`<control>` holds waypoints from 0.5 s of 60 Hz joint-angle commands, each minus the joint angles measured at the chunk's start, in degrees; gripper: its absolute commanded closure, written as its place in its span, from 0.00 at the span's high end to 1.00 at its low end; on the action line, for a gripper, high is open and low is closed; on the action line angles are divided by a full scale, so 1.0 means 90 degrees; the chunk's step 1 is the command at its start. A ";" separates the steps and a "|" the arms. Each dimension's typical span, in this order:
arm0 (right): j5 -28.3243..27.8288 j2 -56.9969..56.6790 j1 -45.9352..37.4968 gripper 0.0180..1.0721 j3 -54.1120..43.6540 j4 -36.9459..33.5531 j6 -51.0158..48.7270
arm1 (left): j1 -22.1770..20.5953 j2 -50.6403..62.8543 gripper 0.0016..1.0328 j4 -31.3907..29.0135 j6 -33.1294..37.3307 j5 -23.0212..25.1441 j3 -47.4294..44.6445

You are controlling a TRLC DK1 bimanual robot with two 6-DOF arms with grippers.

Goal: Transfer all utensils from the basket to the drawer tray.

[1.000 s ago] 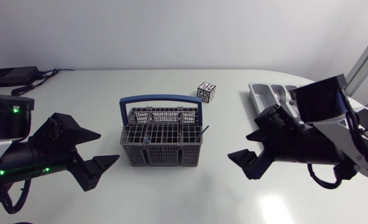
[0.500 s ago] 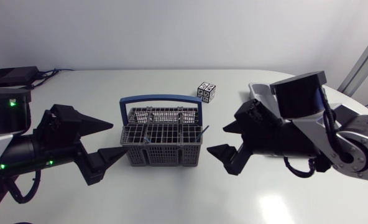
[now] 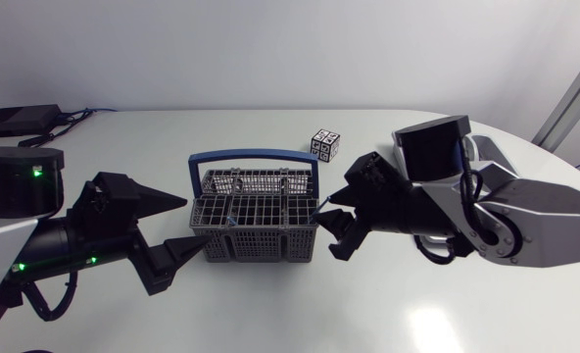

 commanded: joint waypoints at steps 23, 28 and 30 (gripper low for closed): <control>-0.0298 0.0549 -0.0054 0.18 0.0266 0.0210 -0.0128 | -0.0165 0.0205 0.93 0.0286 -0.0065 0.0057 -0.0214; -0.0337 0.0608 -0.0054 0.14 0.0285 0.0210 -0.0187 | -0.0175 0.0205 0.93 0.0286 -0.0065 0.0057 -0.0223; -0.0347 0.0608 -0.0054 0.13 0.0305 0.0210 -0.0187 | -0.0175 0.0215 0.93 0.0286 -0.0065 0.0057 -0.0223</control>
